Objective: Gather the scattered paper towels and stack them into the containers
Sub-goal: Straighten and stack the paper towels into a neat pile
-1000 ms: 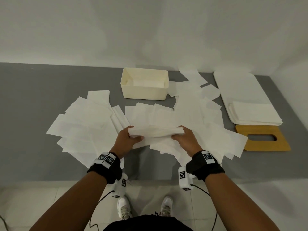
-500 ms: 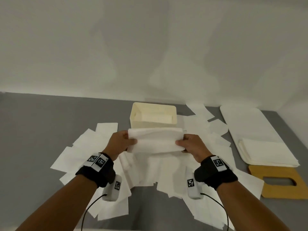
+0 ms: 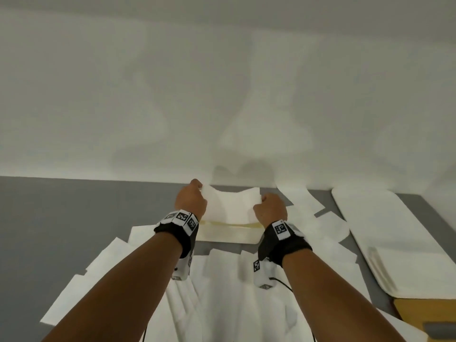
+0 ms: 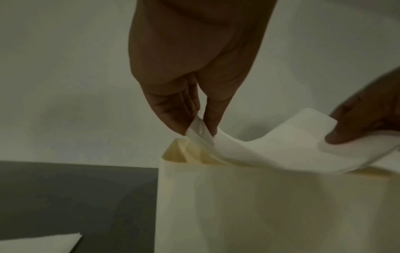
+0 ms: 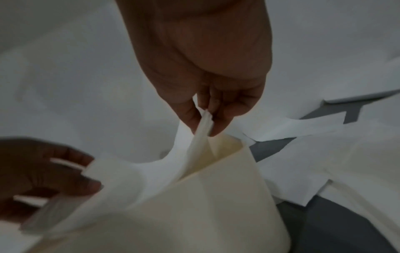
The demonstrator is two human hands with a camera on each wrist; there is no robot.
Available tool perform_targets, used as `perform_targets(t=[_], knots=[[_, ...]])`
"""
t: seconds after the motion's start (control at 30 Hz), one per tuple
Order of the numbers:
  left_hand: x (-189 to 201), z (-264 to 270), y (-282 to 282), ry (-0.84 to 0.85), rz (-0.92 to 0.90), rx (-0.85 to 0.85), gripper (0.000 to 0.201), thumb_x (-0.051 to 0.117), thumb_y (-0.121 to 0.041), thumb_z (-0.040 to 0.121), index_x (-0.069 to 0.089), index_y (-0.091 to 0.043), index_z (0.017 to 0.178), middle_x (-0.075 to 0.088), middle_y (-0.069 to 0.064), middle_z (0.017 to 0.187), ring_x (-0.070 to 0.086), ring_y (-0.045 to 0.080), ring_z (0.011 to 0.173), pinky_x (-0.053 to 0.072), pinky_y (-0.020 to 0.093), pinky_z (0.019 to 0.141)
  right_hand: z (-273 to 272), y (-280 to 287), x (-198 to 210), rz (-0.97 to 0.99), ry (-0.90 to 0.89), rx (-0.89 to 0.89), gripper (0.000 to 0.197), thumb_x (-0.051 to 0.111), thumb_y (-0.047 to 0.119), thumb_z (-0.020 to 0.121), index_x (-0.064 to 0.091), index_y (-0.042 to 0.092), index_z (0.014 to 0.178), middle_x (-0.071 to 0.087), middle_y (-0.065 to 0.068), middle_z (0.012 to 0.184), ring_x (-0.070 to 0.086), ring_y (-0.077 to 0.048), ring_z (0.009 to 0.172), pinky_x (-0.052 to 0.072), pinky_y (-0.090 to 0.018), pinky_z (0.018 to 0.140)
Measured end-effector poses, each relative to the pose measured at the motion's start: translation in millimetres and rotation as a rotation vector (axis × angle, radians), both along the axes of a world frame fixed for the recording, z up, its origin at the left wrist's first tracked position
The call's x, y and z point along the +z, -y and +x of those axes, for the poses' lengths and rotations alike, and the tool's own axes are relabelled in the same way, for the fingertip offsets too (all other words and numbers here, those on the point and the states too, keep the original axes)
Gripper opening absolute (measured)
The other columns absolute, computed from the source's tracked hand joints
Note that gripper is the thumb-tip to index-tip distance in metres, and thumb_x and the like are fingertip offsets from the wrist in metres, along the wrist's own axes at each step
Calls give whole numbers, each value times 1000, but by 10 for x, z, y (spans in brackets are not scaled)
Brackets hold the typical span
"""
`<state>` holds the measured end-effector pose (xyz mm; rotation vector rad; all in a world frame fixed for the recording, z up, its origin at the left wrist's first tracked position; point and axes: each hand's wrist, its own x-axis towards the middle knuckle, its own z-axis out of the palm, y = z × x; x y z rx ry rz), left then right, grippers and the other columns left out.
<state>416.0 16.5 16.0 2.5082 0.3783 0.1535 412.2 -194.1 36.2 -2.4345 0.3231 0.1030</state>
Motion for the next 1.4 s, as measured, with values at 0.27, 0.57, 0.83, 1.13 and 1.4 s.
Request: perform_targets(t=[0.27, 0.57, 0.83, 1.13, 1.4], knots=[[-40, 37, 66, -178, 365, -81, 45, 55, -13, 89, 45, -12, 132, 65, 11, 113, 64, 29, 103, 50, 34, 81, 66, -20, -92, -209, -52, 140, 30, 52, 21, 92, 56, 15, 120, 61, -5, 124, 57, -26, 115, 46, -32, 90], [412, -1106, 239, 21, -50, -142, 34, 71, -32, 83, 59, -23, 113, 67, -10, 97, 66, 17, 89, 51, 32, 83, -1024, 987, 146, -101, 27, 10, 26, 59, 27, 85, 64, 22, 110, 67, 2, 112, 59, -20, 107, 42, -27, 85], [-72, -2202, 1136, -589, -578, -426, 22, 69, -27, 87, 61, -20, 107, 70, 2, 97, 67, 17, 90, 57, 30, 68, -2680, 2157, -612, -163, -434, -100, 34, 59, 34, 89, 59, 18, 120, 59, -2, 126, 56, -20, 115, 42, -29, 95], [-500, -2476, 2158, -478, -70, -627, 55, 60, -36, 90, 40, -21, 139, 50, 1, 140, 49, 19, 126, 40, 27, 102, -2976, 2472, -836, -168, -315, -463, 62, 54, 52, 87, 42, 12, 133, 49, -11, 129, 50, -31, 117, 43, -40, 95], [-669, -2519, 2431, -412, 289, -548, 61, 53, -42, 92, 29, -21, 144, 46, 2, 139, 47, 22, 126, 41, 36, 103, -2815, 2504, -921, 38, -306, -381, 40, 59, 43, 85, 63, 8, 102, 62, -8, 105, 59, -28, 105, 43, -32, 86]])
